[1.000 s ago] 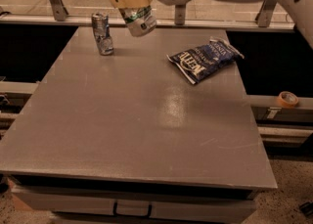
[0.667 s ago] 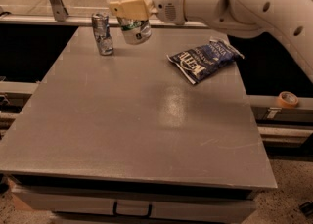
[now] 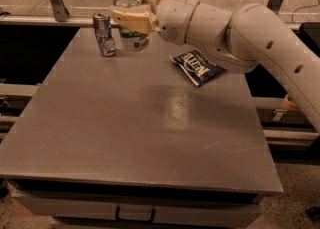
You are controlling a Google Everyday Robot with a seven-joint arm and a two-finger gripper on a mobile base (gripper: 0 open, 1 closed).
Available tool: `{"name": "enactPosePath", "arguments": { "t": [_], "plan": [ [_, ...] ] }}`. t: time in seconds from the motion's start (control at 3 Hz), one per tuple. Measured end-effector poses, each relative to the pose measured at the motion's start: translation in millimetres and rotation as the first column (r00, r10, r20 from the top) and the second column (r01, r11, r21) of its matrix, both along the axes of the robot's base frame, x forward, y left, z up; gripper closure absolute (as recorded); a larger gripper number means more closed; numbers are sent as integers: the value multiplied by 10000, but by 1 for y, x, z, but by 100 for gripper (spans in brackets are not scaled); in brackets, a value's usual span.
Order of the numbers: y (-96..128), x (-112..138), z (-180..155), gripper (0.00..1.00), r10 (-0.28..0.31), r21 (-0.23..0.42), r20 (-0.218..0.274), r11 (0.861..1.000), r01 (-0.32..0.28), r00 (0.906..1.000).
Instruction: Place 7up can upright
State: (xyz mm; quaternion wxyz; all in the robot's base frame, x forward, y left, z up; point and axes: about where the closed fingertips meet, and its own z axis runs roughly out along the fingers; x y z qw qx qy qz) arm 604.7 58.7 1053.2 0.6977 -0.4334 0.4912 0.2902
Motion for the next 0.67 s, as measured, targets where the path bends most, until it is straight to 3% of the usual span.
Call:
{"name": "enactPosePath", "arguments": {
  "t": [0.67],
  "plan": [
    [7, -14, -34, 100, 710, -87, 168, 9974, -709, 9973]
  ]
}}
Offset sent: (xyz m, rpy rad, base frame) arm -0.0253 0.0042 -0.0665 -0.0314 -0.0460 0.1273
